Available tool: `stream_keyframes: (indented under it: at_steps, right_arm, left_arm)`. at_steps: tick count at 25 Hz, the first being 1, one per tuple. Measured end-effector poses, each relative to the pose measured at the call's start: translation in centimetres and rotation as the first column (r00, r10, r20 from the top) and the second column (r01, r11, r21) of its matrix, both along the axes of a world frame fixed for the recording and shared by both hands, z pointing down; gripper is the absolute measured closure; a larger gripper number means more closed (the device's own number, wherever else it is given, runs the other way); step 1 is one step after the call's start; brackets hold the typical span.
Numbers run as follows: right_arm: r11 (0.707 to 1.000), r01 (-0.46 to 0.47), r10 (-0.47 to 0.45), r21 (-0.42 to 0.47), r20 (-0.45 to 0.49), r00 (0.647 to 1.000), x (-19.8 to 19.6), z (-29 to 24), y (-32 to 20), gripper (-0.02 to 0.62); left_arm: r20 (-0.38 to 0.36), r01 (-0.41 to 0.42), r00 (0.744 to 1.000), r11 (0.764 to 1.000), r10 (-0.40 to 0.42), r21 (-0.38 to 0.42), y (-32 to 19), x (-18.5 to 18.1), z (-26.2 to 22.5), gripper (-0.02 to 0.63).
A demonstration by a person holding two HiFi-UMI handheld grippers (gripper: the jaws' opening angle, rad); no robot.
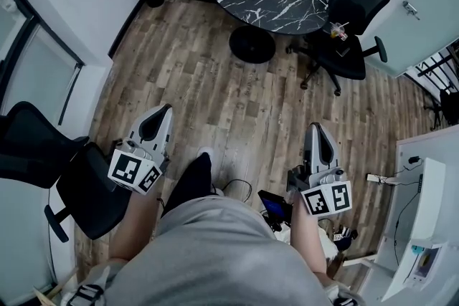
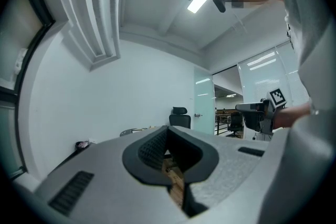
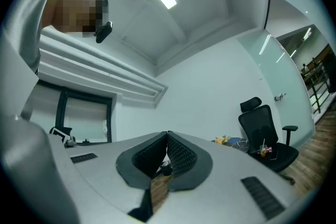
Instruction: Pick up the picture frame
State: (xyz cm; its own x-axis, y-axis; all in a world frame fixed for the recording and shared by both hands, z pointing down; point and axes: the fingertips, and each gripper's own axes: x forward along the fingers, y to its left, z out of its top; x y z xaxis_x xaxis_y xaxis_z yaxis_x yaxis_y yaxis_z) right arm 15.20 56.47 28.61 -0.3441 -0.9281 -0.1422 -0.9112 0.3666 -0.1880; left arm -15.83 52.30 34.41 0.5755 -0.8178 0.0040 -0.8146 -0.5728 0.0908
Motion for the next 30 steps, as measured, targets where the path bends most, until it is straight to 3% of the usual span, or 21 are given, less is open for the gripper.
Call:
stream_keyframes:
  at_steps: [30]
  right_arm:
    - [0.999, -0.052, 0.052, -0.005, 0.0, 0.999, -3.5, 0.0, -16.3, 0.569]
  left_arm:
    - [-0.013, -0.076, 0.997, 0.997, 0.076, 0.019, -18.8, -2.6, -0.6, 0.599]
